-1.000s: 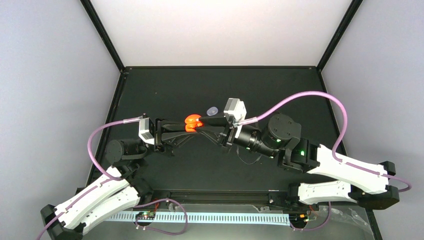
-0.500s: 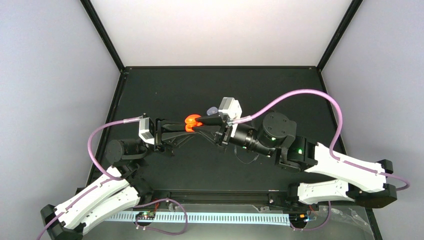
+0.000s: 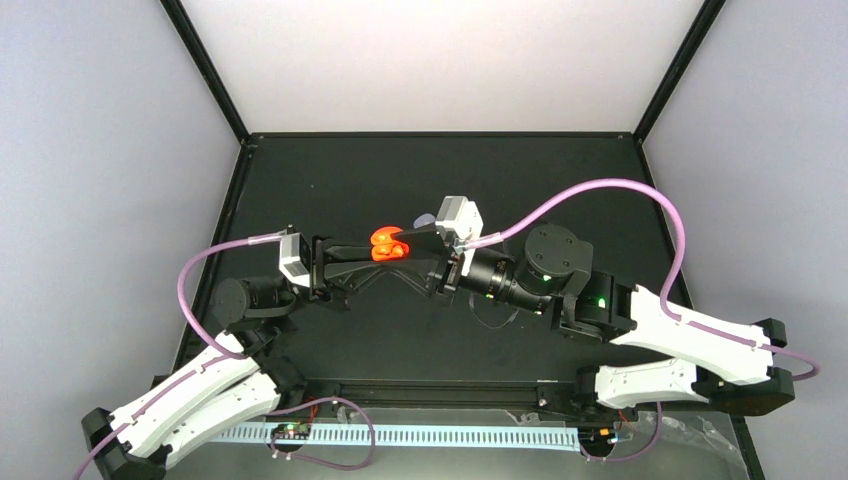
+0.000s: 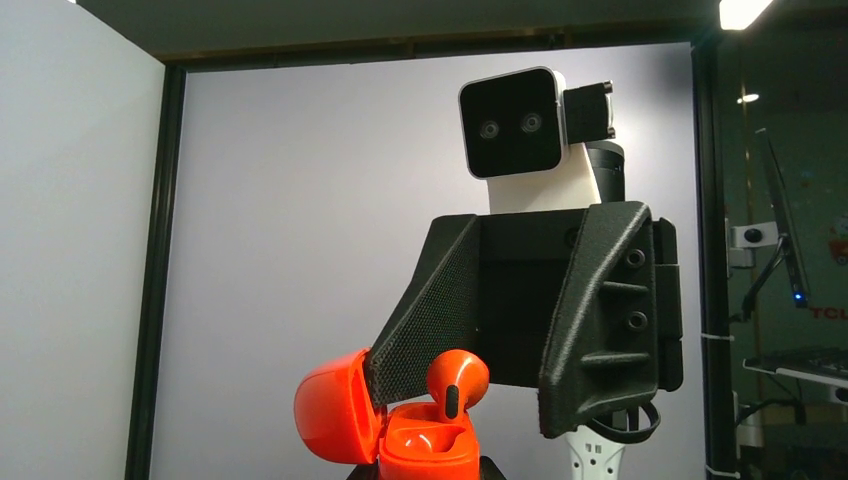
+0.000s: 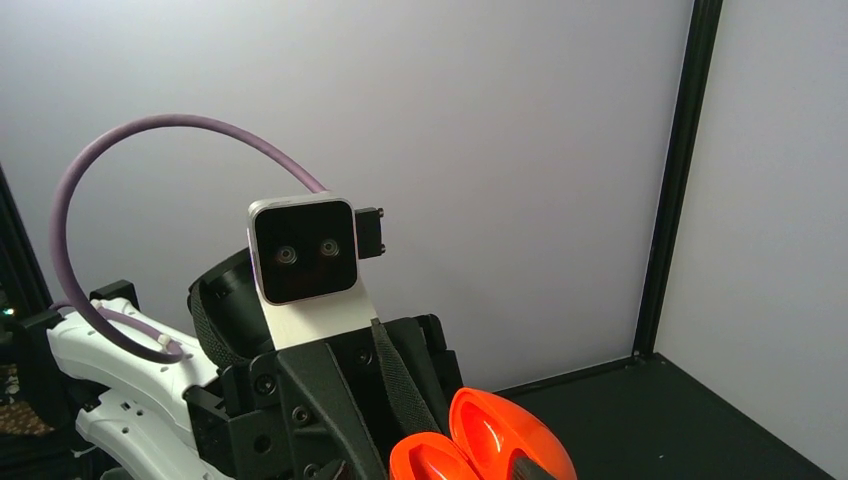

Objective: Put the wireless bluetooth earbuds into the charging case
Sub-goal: Place the earbud in the charging case.

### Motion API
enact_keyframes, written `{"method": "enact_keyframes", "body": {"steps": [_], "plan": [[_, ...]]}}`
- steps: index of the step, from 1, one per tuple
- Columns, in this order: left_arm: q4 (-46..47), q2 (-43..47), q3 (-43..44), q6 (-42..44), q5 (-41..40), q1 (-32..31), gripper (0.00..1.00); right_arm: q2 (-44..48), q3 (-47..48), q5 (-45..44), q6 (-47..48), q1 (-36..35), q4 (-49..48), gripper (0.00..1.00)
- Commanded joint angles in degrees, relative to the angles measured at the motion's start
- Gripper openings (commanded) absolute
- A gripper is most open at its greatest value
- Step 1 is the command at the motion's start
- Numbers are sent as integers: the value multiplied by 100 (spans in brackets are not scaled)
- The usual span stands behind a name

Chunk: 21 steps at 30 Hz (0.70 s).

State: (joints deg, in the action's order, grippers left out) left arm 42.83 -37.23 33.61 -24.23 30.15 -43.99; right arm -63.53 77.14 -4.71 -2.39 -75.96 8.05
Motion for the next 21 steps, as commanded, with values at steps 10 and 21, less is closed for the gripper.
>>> {"method": "enact_keyframes", "body": {"steps": [10, 21], "plan": [[112, 14, 43, -52, 134, -31, 2, 296, 64, -262, -50, 9, -106, 61], [142, 10, 14, -98, 126, -31, 2, 485, 77, -437, -164, 134, -91, 68]]}}
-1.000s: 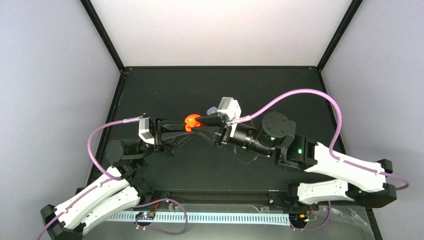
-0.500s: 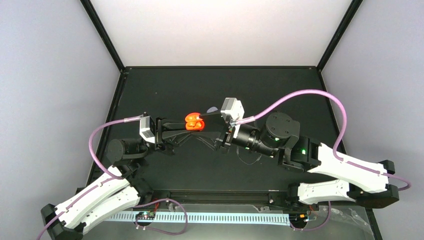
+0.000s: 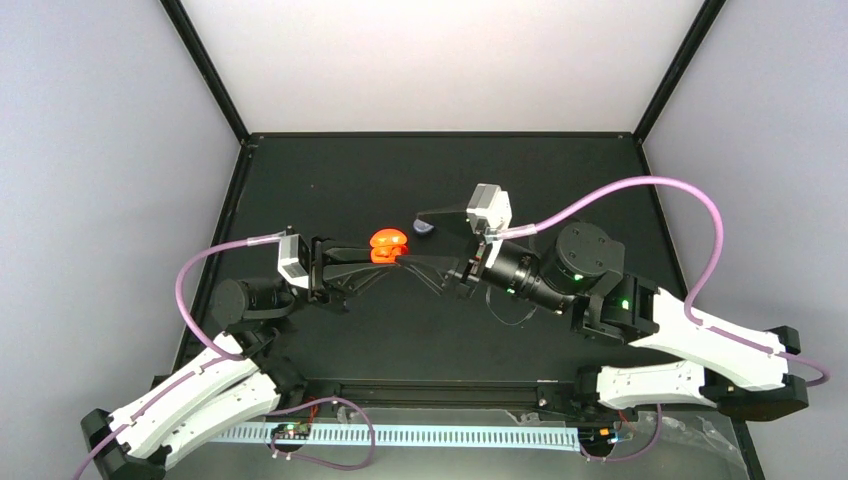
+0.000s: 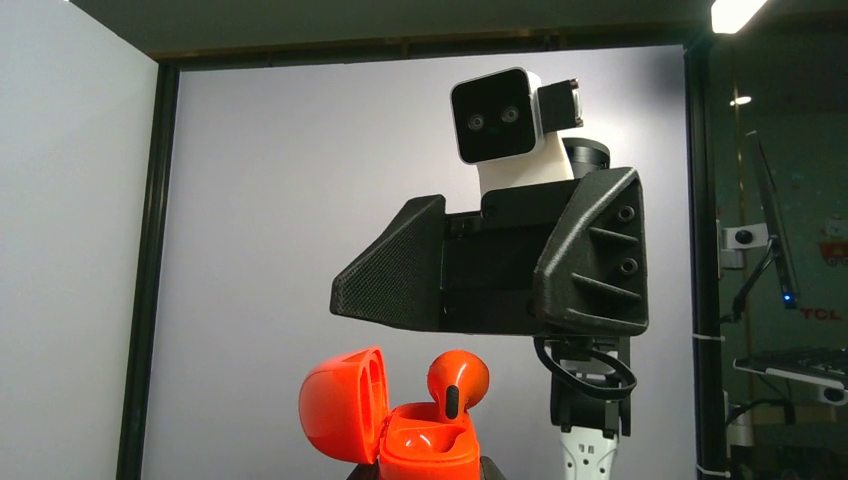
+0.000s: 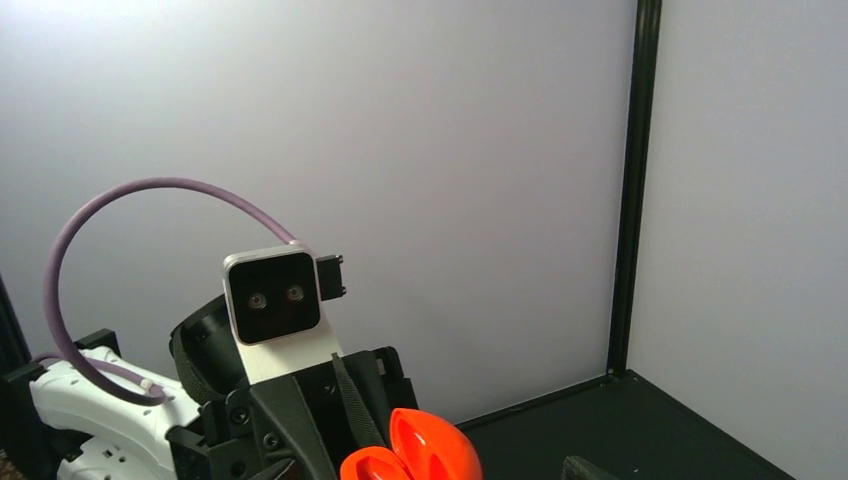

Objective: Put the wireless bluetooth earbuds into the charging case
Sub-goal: Place the earbud in the charging case.

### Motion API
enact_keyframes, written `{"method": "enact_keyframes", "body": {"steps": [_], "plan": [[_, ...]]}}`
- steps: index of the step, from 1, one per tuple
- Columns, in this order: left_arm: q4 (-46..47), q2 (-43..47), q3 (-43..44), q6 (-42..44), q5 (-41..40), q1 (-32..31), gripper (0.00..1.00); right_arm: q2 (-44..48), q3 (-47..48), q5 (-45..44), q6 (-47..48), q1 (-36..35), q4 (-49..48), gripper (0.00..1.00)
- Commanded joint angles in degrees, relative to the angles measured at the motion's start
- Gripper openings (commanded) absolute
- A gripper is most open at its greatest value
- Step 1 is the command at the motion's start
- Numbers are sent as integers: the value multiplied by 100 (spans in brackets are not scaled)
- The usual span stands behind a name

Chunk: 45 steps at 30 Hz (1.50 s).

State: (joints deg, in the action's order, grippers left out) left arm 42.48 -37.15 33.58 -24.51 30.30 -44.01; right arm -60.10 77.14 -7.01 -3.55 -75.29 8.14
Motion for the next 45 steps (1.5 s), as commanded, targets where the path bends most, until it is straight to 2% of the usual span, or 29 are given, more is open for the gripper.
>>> {"method": "enact_keyframes", "body": {"steps": [1, 8, 14, 19, 45], "plan": [[182, 5, 17, -71, 109, -29, 2, 156, 67, -223, -48, 74, -90, 68], [152, 59, 23, -53, 94, -29, 2, 188, 19, -589, 20, 81, 234, 69], [130, 69, 34, -49, 95, -29, 2, 232, -99, -571, 5, 81, 330, 81], [122, 74, 51, -53, 115, -29, 2, 127, -17, -523, 12, 76, 432, 85], [-1, 164, 52, -27, 162, -29, 2, 130, -37, -852, -171, 188, 451, 85]]}}
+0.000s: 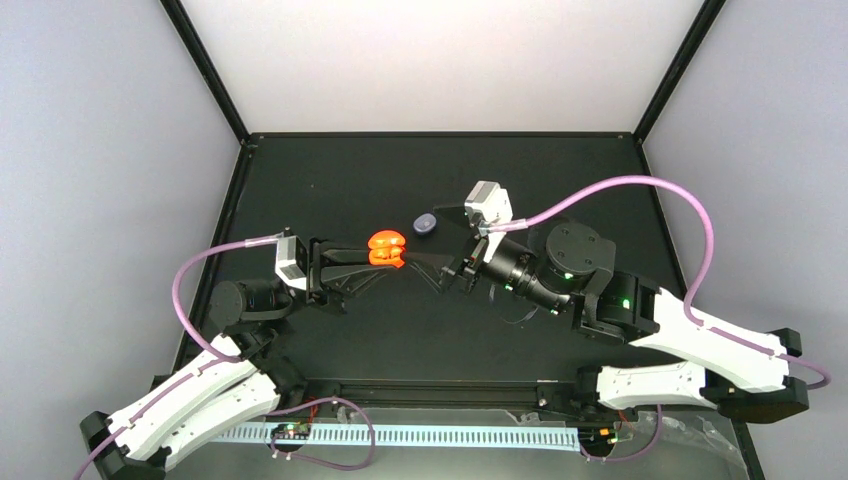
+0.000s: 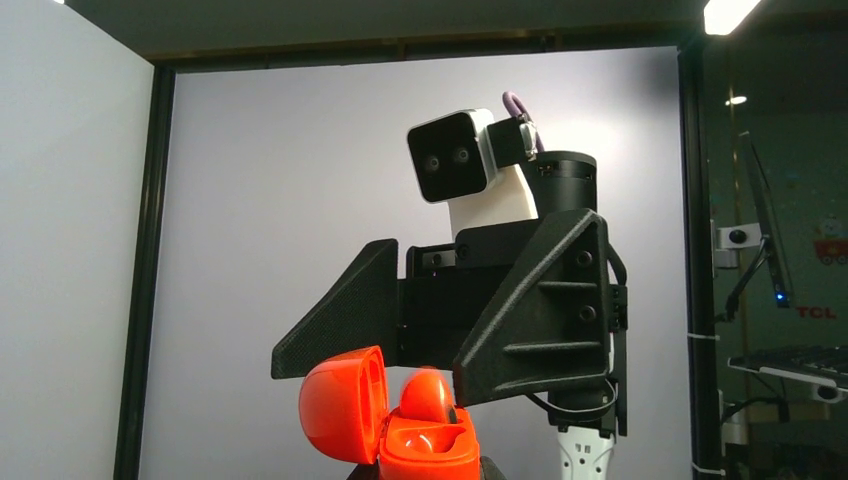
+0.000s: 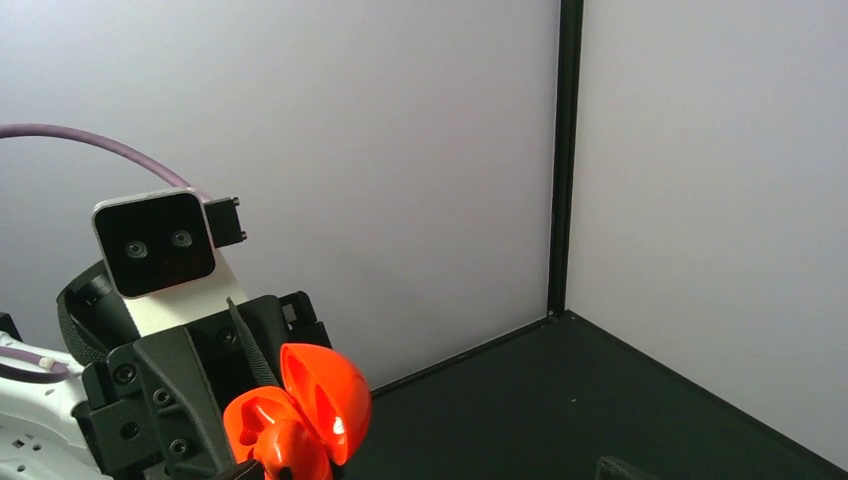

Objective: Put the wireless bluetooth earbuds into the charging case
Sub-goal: Place the earbud in the charging case, then pick up the earbud from the center of the board.

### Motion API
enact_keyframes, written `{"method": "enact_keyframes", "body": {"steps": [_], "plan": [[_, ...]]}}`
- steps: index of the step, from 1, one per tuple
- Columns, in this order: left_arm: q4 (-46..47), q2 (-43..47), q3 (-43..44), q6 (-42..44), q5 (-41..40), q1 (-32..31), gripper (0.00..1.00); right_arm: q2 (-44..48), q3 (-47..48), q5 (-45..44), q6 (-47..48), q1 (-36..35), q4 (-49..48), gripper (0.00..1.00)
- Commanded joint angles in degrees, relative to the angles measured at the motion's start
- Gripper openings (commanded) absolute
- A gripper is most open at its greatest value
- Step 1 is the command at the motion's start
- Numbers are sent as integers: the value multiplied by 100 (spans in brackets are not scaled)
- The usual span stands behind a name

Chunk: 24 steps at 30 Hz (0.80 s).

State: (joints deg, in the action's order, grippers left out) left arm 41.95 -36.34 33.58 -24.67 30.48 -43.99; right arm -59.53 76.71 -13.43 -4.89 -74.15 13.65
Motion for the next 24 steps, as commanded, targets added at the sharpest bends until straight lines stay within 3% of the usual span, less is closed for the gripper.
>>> {"method": "enact_keyframes", "body": {"steps": [1, 12, 18, 24], "plan": [[42, 79, 52, -11, 149, -33, 2, 75, 3, -208, -44, 76, -104, 85], [-99, 226, -11, 51, 108, -32, 2, 505, -311, -530, -95, 294, -257, 85], [-322, 554, -192, 81, 56, -31, 2, 368, -757, 414, -1478, 2162, 592, 83], [-825, 1051, -396, 202, -21, -31, 2, -279, -1785, 755, -2128, 3295, 902, 78]]}}
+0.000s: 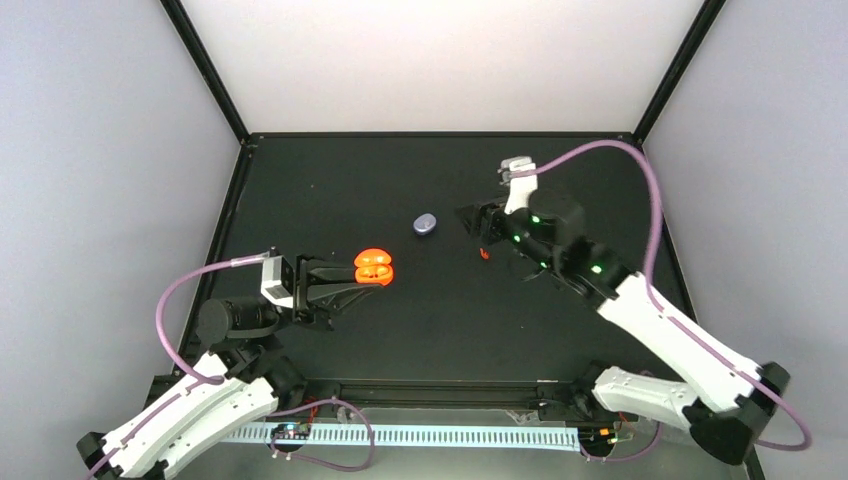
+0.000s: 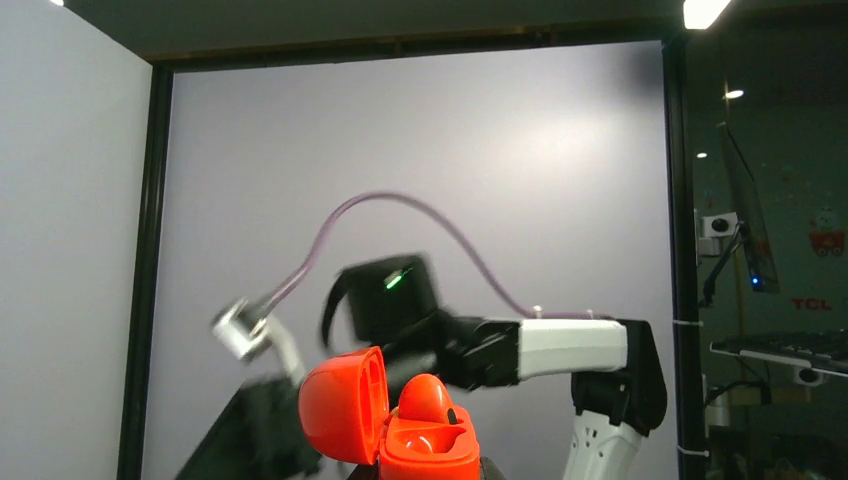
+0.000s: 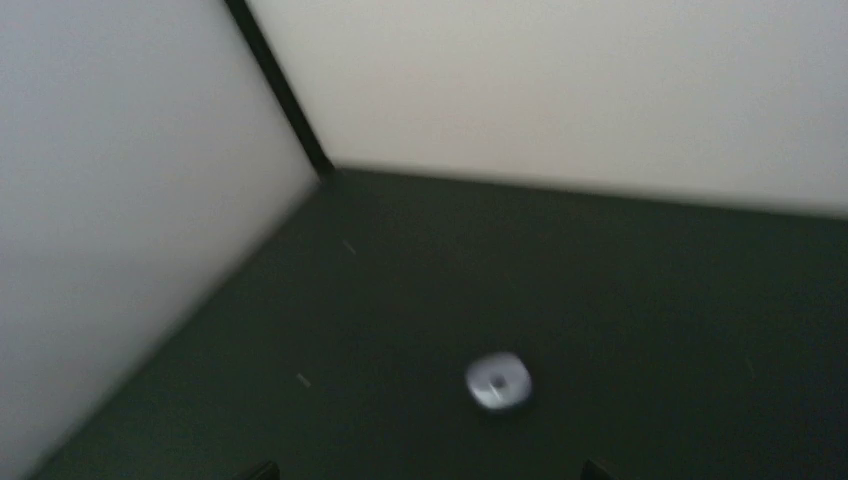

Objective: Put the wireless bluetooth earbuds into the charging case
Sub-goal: Pick up the earbud from the center of the board.

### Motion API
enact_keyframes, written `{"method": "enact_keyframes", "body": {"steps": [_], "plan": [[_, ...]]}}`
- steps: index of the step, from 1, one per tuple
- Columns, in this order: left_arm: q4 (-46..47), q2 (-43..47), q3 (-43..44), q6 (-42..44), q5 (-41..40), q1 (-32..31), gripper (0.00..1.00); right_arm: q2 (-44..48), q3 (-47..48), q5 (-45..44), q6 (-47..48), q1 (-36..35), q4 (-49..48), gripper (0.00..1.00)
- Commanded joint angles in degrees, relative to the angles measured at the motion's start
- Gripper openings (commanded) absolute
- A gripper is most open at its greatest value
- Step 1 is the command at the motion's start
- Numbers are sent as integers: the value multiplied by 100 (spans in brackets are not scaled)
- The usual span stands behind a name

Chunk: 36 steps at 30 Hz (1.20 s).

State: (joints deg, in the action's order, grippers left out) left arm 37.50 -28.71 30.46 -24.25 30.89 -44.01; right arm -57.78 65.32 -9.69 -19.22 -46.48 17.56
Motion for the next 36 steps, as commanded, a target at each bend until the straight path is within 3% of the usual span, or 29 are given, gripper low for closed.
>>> {"method": "enact_keyframes", "body": {"steps": [1, 6, 13, 18, 36], "plan": [[-460, 373, -106, 192, -70, -29, 2, -574, -863, 462, -809, 691, 432, 77], [-648, 637, -224, 257, -72, -29, 2, -1517, -1463, 688, -1068, 1289, -132, 73], [-1137, 865, -189, 599, -1, -29, 1, -2765, -1523, 639, -1249, 1724, -717, 62], [-1344, 980, -207, 794, -24, -29, 2, -3469, -1335, 711, -1130, 1933, -898, 61], [-1444, 918, -224, 1144, 13, -29, 2, -4360, -1117, 1637, -1319, 2002, -1164, 59]]}}
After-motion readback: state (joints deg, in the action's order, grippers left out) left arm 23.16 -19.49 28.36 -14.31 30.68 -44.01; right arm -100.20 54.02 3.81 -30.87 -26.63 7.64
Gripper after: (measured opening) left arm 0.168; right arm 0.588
